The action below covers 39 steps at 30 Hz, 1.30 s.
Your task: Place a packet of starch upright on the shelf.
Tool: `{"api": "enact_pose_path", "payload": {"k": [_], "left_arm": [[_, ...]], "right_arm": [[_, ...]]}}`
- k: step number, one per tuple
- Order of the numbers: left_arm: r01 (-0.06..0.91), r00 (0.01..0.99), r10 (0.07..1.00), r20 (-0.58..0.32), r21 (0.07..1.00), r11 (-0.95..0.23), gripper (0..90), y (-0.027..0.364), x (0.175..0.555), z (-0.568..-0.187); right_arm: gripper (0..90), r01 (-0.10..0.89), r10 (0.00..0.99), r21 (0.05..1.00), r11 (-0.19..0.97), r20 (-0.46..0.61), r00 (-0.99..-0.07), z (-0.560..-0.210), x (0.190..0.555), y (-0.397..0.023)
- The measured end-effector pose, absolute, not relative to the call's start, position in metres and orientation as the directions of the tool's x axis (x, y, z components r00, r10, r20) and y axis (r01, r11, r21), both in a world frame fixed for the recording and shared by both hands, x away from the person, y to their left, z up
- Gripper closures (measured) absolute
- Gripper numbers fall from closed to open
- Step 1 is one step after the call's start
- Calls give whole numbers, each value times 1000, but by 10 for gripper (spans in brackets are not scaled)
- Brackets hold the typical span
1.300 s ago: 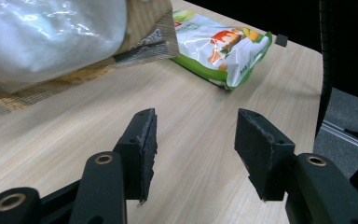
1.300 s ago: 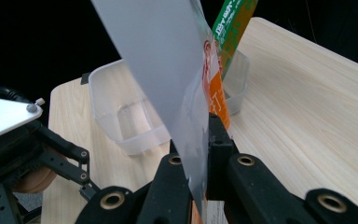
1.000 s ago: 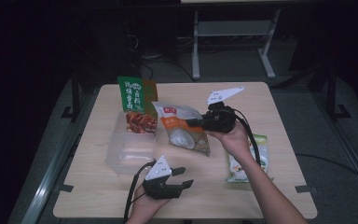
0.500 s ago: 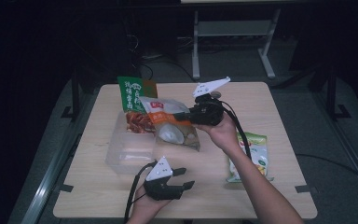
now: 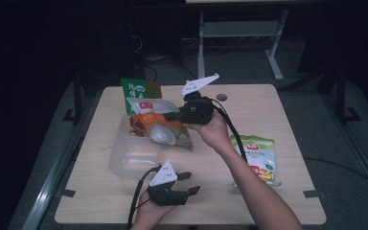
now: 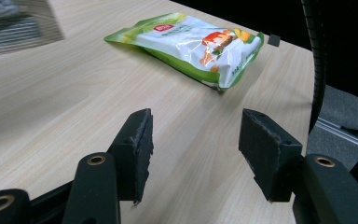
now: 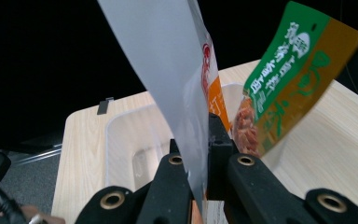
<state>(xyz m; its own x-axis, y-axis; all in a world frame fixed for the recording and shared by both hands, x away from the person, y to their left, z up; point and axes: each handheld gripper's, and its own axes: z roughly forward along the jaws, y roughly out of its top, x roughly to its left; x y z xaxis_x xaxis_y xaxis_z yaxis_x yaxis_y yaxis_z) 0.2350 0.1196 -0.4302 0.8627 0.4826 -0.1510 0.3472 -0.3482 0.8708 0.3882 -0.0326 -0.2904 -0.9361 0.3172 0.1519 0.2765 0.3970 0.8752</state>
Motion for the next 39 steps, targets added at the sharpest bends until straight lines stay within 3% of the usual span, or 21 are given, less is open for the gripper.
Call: {"api": "enact_pose_path", "payload": {"k": [19,39], "left_arm": [[333,866,481,-138,877,-348,424,122,234,-429],[334,862,486,-142,881,-335,415,125,234,-428]], "right_arm": [[897,269,268,879,394,170,-948,-295,397,12],[897,303,242,866,398,220,-945,-321,412,53]]}}
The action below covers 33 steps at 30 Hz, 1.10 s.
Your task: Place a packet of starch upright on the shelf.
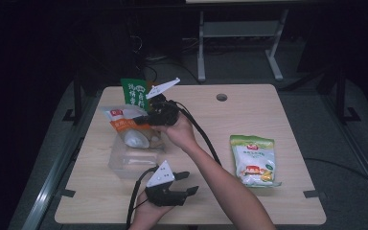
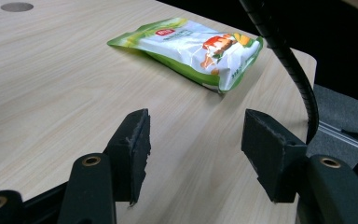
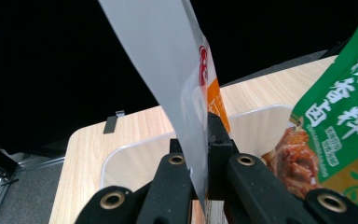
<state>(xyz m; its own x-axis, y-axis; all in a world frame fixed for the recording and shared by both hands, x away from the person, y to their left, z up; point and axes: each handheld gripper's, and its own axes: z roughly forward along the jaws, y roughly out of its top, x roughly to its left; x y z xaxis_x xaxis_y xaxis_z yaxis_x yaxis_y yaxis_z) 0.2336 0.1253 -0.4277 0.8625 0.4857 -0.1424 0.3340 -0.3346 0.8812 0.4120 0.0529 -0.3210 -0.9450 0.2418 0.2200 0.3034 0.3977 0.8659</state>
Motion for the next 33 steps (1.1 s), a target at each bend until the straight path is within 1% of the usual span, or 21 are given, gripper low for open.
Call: {"api": "enact_pose_path", "payload": {"k": [3,6,11,20,26,30,33], "left_arm": [[331,865,483,-138,880,-340,412,127,234,-427],[340,862,483,-154,882,-326,408,127,233,-426],[326,866,481,-137,884,-334,408,127,232,-425],[332,864,482,-143,883,-333,408,127,232,-426],[331,863,484,-142,883,-332,408,129,232,-425],[334,862,485,-145,883,-329,408,129,232,-425],[331,863,484,-142,883,-332,408,129,232,-425]], "right_arm": [[897,309,238,862,402,228,-944,-324,413,58],[897,316,232,860,401,238,-943,-329,416,62],[897,321,229,858,402,246,-942,-336,419,68],[897,350,221,852,390,282,-934,-350,423,75],[893,346,224,838,421,273,-935,-357,421,84],[862,348,224,829,437,275,-935,-358,421,84],[809,353,231,830,433,276,-933,-356,423,79]]}}
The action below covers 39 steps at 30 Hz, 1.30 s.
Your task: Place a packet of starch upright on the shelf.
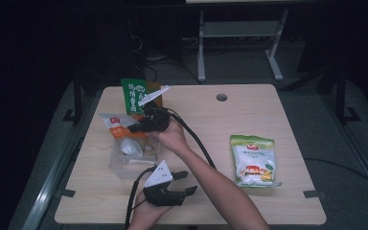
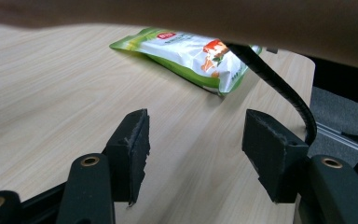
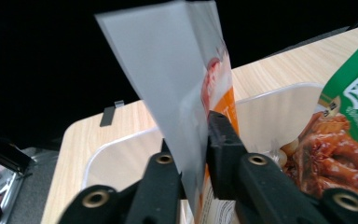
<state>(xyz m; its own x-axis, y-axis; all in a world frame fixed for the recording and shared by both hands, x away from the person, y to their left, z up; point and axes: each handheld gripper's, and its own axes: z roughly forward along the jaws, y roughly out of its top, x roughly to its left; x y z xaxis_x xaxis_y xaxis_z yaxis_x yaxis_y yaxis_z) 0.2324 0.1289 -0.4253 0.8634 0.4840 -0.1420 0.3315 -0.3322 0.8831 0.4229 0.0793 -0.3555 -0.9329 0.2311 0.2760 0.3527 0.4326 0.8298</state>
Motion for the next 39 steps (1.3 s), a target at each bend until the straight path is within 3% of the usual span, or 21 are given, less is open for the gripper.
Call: {"api": "enact_pose_path", "payload": {"k": [7,14,30,33,36,39], "left_arm": [[333,864,484,-141,881,-337,408,126,232,-426],[336,861,487,-145,881,-333,409,126,232,-427],[329,861,491,-133,882,-338,408,128,233,-426],[330,860,492,-133,882,-338,404,128,233,-426],[331,859,495,-131,880,-341,398,128,233,-426],[335,857,497,-134,878,-341,396,128,233,-426]], "right_arm": [[785,338,252,833,438,247,-936,-345,421,68],[887,308,256,830,465,207,-944,-344,418,63],[891,306,276,833,461,193,-942,-348,421,57],[862,328,276,829,453,219,-936,-347,421,56],[748,342,283,820,458,230,-931,-346,422,52],[713,355,288,821,446,243,-926,-343,424,43]]}}
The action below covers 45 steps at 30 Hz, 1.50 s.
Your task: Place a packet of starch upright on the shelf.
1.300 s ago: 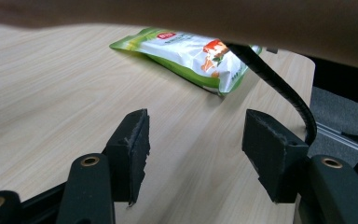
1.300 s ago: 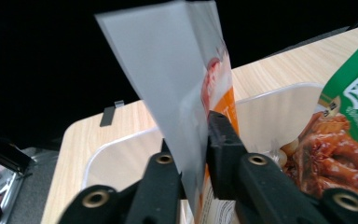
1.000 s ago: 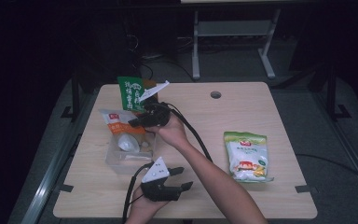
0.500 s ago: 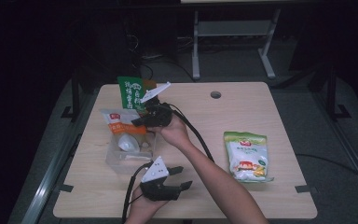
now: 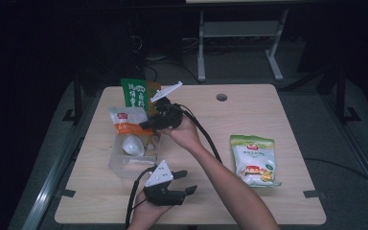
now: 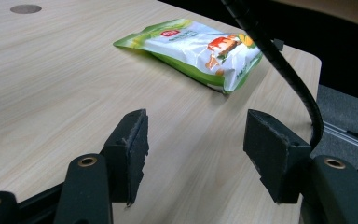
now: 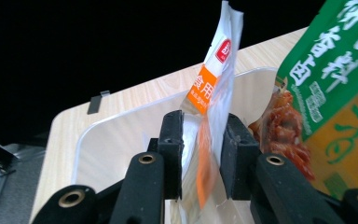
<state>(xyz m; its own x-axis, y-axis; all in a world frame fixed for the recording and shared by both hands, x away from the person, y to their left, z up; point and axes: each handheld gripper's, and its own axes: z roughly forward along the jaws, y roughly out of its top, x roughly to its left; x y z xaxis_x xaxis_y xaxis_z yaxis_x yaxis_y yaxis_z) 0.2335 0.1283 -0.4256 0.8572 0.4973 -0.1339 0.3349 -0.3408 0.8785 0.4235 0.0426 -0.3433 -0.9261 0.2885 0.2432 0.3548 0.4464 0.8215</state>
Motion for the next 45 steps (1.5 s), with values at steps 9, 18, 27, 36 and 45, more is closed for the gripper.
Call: {"api": "enact_pose_path", "payload": {"k": [9,18,27,36,45], "left_arm": [[336,852,508,-123,874,-352,383,126,234,-426],[334,852,511,-117,873,-356,373,125,237,-427],[330,852,513,-104,867,-373,366,125,239,-428],[330,851,516,-98,864,-379,359,124,240,-428],[330,849,519,-101,868,-372,355,123,242,-429]], "right_arm": [[669,369,303,826,425,254,-919,-336,419,9],[646,385,334,826,412,257,-907,-334,412,-29],[609,407,369,822,397,263,-891,-335,404,-66],[553,443,420,808,389,272,-866,-338,398,-107],[528,469,465,800,375,276,-841,-343,393,-137]]}}
